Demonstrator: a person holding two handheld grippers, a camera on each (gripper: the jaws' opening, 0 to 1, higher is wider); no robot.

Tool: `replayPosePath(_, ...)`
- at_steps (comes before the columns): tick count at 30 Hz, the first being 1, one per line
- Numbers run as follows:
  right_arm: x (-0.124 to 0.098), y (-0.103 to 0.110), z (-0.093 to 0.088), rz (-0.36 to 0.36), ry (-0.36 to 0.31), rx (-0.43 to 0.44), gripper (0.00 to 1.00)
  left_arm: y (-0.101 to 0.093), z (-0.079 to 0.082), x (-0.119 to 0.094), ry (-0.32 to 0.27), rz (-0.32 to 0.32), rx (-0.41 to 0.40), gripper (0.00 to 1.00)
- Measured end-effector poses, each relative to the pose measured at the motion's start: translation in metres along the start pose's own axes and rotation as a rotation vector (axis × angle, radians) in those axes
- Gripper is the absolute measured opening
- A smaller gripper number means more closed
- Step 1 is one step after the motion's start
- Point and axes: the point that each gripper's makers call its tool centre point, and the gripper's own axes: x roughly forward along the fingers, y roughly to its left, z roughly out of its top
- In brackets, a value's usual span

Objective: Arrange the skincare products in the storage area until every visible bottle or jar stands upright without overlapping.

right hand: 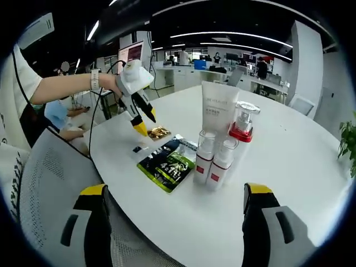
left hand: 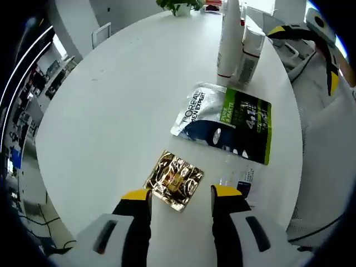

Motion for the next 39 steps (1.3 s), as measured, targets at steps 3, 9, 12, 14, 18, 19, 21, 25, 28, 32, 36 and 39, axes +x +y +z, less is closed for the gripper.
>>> replayPosePath(3,-0.002,-0.002,-0.001,-0.006,0.001,0.006,1.00,0.002,0.006,0.004,-0.021,-0.039,0.037,0.44)
replayPosePath(9,-0.005,-0.006,-0.006,-0.023,0.009,0.025,1.00,-0.002,0.007,0.010,0.037,-0.068,0.160,0.53)
replayPosePath(12,-0.005,-0.007,-0.008,-0.026,0.015,0.031,1.00,0.000,0.001,0.014,0.071,-0.094,0.186,0.54)
replayPosePath(14,-0.005,-0.009,-0.010,-0.027,0.024,0.033,1.00,0.001,0.001,0.016,0.067,-0.108,0.193,0.53)
replayPosePath(18,-0.003,-0.009,-0.010,-0.024,0.026,0.038,1.00,-0.001,0.000,0.019,0.065,-0.140,0.178,0.51)
replayPosePath(19,-0.003,-0.009,-0.010,-0.023,0.025,0.039,1.00,-0.001,-0.001,0.020,0.067,-0.143,0.178,0.51)
replayPosePath(21,-0.002,-0.010,-0.010,-0.024,0.026,0.039,1.00,-0.002,-0.002,0.022,0.075,-0.144,0.183,0.49)
replayPosePath(25,-0.001,-0.012,-0.010,-0.022,0.029,0.040,1.00,-0.008,-0.002,0.020,0.067,-0.171,0.187,0.45)
replayPosePath(28,0.000,-0.011,-0.011,-0.020,0.032,0.043,1.00,-0.011,-0.001,0.019,0.062,-0.178,0.179,0.44)
replayPosePath(32,0.002,-0.009,-0.011,-0.011,0.032,0.042,1.00,-0.009,-0.002,0.019,0.064,-0.178,0.155,0.41)
replayPosePath(36,0.003,-0.008,-0.010,-0.009,0.029,0.042,1.00,-0.006,-0.004,0.021,0.078,-0.178,0.162,0.36)
replayPosePath(39,0.003,-0.009,-0.009,-0.009,0.026,0.040,1.00,-0.008,-0.002,0.020,0.085,-0.166,0.136,0.35)
